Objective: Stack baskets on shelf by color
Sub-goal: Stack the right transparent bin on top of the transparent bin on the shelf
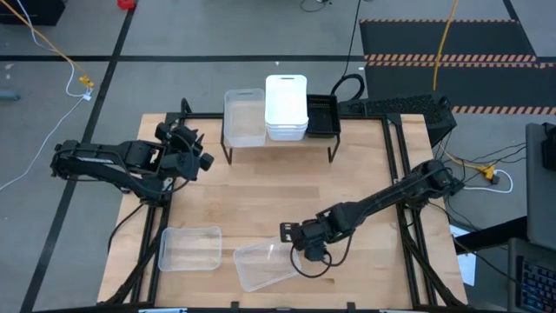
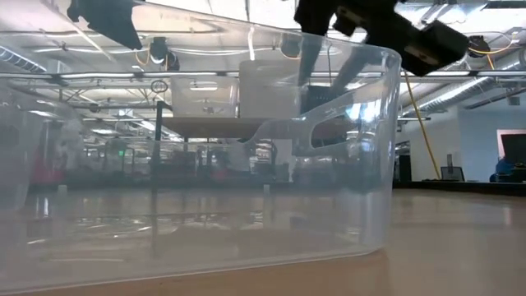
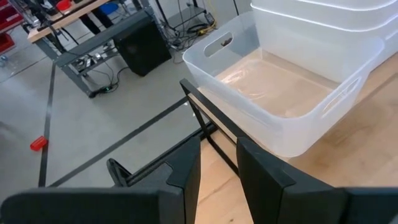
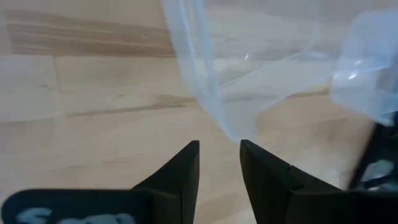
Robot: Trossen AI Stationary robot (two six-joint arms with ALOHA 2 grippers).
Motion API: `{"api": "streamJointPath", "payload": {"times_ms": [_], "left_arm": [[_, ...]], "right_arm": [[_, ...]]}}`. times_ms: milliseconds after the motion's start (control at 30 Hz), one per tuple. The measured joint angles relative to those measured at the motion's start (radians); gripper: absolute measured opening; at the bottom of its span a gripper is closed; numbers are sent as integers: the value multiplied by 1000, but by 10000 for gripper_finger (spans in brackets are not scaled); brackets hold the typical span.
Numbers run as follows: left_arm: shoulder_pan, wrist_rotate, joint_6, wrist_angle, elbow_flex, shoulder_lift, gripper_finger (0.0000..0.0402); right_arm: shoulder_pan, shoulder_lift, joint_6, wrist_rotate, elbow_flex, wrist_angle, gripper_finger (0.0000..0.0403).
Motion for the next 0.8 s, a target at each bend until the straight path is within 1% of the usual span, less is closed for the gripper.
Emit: {"api": "streamJointPath", "payload": {"times_ms": [100, 200, 333, 567, 667, 733, 800], "left_arm": [[0, 3, -2, 0, 0, 0, 106], [0, 22, -8, 0, 0, 0, 106], [0, 60, -7, -1, 0, 0, 106], [0, 64, 2, -1, 0, 0, 106], [0, 62, 8, -1, 0, 0, 106], [0, 60, 9, -1, 0, 0, 106], [0, 58, 21, -1, 0, 0, 106]], "right_arm": [[4, -4, -12, -71, 0, 47, 112], [3, 10, -15, -154, 0, 50, 112], [-2, 31, -48, -144, -29, 72, 112], [-7, 33, -71, -152, -127, 247, 107], [-13, 34, -59, -152, -152, 294, 84], [-19, 34, -27, -155, -154, 293, 58], [-29, 30, 2, -182, -154, 287, 24]]}}
